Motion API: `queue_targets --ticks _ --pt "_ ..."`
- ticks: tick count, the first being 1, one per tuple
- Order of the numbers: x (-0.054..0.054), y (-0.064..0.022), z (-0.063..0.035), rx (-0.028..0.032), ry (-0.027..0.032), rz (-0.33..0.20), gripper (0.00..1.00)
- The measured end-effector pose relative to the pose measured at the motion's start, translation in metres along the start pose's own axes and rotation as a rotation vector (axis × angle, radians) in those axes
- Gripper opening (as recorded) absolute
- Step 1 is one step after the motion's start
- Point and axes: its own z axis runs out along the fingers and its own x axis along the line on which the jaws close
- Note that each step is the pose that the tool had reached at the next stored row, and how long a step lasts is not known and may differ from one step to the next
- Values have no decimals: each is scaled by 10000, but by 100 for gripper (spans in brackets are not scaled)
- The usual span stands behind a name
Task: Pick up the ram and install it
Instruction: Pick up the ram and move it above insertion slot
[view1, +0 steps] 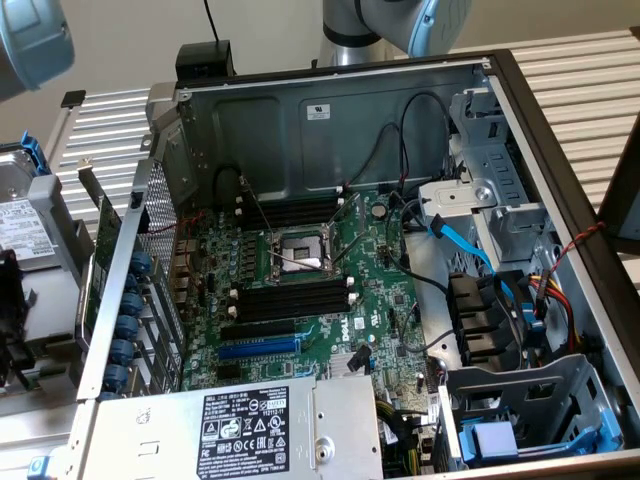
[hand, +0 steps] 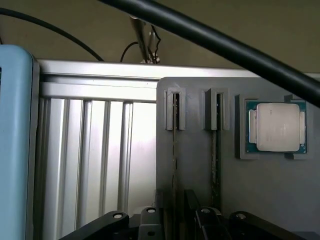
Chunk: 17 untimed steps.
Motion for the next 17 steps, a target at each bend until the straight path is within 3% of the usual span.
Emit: queue_targets --ticks 3,5,7,17 --pt "0 0 0 0 0 0 28" --pt "0 0 0 0 0 0 16" --pt "0 0 0 0 0 0 12" --pt "0 1 -17 -2 1 4 12"
